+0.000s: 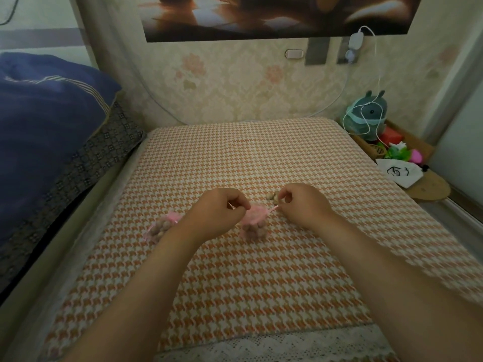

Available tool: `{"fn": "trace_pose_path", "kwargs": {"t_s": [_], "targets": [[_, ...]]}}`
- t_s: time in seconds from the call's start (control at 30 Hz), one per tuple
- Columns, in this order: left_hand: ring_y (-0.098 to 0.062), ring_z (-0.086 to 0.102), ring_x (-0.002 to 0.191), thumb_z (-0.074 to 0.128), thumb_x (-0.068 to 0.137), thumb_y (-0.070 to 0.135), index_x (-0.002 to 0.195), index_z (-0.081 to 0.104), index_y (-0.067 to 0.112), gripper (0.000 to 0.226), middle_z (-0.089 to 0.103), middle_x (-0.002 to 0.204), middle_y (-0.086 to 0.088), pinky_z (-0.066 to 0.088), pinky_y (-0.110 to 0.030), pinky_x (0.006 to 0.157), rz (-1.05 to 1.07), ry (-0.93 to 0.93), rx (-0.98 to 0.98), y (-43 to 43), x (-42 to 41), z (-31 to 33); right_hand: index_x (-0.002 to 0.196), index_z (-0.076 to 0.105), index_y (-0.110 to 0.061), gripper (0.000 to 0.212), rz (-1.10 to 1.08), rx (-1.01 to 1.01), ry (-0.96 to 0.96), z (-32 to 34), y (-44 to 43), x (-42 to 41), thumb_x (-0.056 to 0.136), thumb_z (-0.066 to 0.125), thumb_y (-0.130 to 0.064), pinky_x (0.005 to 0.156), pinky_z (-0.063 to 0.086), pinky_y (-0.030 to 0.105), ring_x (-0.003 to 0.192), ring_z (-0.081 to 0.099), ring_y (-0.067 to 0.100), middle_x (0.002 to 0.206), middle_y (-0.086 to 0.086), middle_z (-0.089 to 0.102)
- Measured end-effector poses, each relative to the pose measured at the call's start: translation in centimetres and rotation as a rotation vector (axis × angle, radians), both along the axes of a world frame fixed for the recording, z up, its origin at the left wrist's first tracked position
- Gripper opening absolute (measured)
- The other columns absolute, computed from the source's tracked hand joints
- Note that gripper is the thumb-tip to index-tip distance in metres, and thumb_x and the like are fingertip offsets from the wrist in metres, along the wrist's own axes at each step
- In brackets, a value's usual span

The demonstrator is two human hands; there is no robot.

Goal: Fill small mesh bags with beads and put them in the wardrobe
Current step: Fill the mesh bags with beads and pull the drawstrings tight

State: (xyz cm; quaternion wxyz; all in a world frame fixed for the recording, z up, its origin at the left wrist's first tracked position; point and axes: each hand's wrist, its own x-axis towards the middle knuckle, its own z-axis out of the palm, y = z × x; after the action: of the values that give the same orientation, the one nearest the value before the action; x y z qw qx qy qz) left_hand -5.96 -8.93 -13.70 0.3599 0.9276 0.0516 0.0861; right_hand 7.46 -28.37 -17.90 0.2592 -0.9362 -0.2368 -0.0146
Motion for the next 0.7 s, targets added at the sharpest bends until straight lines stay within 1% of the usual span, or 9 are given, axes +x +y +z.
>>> {"fn": "trace_pose_path", "kwargs": {"t_s": [0.1, 0.17, 0.23, 0.3, 0.37, 0.47, 0.57, 0.63, 0.7], "targets": [[0.007, 0.061, 0.070, 0.064, 0.089, 0.023, 0.085, 0.071, 0.040, 0.019, 0.069, 0.086, 0.019, 0.043, -0.006, 0.052, -0.022, -0.002, -0.012, 0.0, -0.1, 0.0, 0.084, 0.068, -0.027, 0.006, -0.025, 0.014, 0.024, -0.6, 0.6, 0.3, 0.087, 0.072, -0.023, 0.051, 0.031, 0.015, 0.064, 0.044, -0.011, 0.068, -0.029, 0.048], [0.008, 0.061, 0.077, 0.065, 0.089, 0.023, 0.087, 0.070, 0.040, 0.018, 0.069, 0.086, 0.020, 0.044, -0.004, 0.056, -0.033, 0.000, -0.011, -0.1, -0.1, 0.0, 0.082, 0.067, -0.024, 0.011, -0.025, 0.059, 0.068, -0.9, 0.6, 0.5, 0.088, 0.070, -0.014, 0.049, 0.031, 0.007, 0.064, 0.045, -0.013, 0.068, -0.029, 0.048], [0.007, 0.061, 0.080, 0.066, 0.089, 0.024, 0.090, 0.070, 0.039, 0.016, 0.069, 0.087, 0.021, 0.045, -0.003, 0.058, -0.037, -0.003, -0.008, -0.1, -0.2, 0.0, 0.083, 0.067, -0.024, 0.014, -0.016, 0.066, 0.107, -0.8, 0.3, 0.6, 0.087, 0.070, -0.011, 0.050, 0.034, 0.005, 0.069, 0.050, -0.006, 0.074, -0.025, 0.052], [0.006, 0.061, 0.081, 0.065, 0.090, 0.023, 0.097, 0.072, 0.034, 0.015, 0.068, 0.089, 0.019, 0.045, -0.003, 0.061, -0.043, -0.016, -0.014, -0.2, -0.2, -0.1, 0.085, 0.067, -0.028, 0.017, -0.007, 0.046, 0.130, -0.7, -0.1, 0.6, 0.087, 0.072, -0.012, 0.057, 0.036, 0.011, 0.078, 0.055, 0.004, 0.084, -0.017, 0.059], [0.004, 0.061, 0.082, 0.065, 0.090, 0.023, 0.102, 0.072, 0.030, 0.015, 0.068, 0.092, 0.018, 0.046, -0.004, 0.064, -0.047, -0.022, -0.019, -0.2, -0.2, -0.1, 0.087, 0.069, -0.028, 0.014, -0.016, 0.082, 0.140, -0.2, -0.4, 0.4, 0.087, 0.075, -0.015, 0.061, 0.038, 0.014, 0.083, 0.059, 0.008, 0.089, -0.010, 0.064], [0.004, 0.061, 0.082, 0.065, 0.090, 0.025, 0.102, 0.070, 0.032, 0.015, 0.067, 0.091, 0.018, 0.049, -0.006, 0.066, -0.049, -0.024, -0.024, -0.3, -0.3, -0.1, 0.087, 0.070, -0.033, 0.012, -0.023, 0.305, 0.112, 1.5, -0.1, -0.6, 0.084, 0.080, -0.026, 0.060, 0.041, 0.009, 0.079, 0.064, -0.003, 0.085, -0.015, 0.069], [0.006, 0.061, 0.080, 0.064, 0.090, 0.027, 0.103, 0.069, 0.034, 0.015, 0.066, 0.091, 0.020, 0.048, -0.006, 0.063, -0.050, -0.025, -0.024, -0.5, -0.3, -0.1, 0.081, 0.073, -0.037, 0.014, 0.120, 0.481, 0.100, 3.8, 0.7, -2.3, 0.078, 0.084, -0.031, 0.060, 0.047, 0.009, 0.068, 0.064, -0.008, 0.083, -0.015, 0.073], [0.009, 0.060, 0.078, 0.064, 0.090, 0.027, 0.104, 0.069, 0.032, 0.016, 0.066, 0.089, 0.021, 0.045, -0.004, 0.059, -0.048, -0.031, -0.030, -0.6, -0.3, -0.1, 0.080, 0.073, -0.042, 0.012, 0.259, 0.433, 0.092, 4.8, 1.0, -3.8, 0.076, 0.083, -0.037, 0.061, 0.049, 0.011, 0.069, 0.065, -0.008, 0.086, -0.023, 0.073], [0.012, 0.060, 0.075, 0.064, 0.090, 0.027, 0.104, 0.070, 0.031, 0.016, 0.066, 0.087, 0.021, 0.043, -0.002, 0.058, -0.055, -0.032, -0.041, -0.7, -0.3, 0.0, 0.080, 0.073, -0.048, 0.010, 0.334, 0.299, 0.057, 5.0, 1.2, -4.9, 0.077, 0.080, -0.042, 0.065, 0.049, 0.014, 0.076, 0.065, -0.010, 0.087, -0.031, 0.071]]}}
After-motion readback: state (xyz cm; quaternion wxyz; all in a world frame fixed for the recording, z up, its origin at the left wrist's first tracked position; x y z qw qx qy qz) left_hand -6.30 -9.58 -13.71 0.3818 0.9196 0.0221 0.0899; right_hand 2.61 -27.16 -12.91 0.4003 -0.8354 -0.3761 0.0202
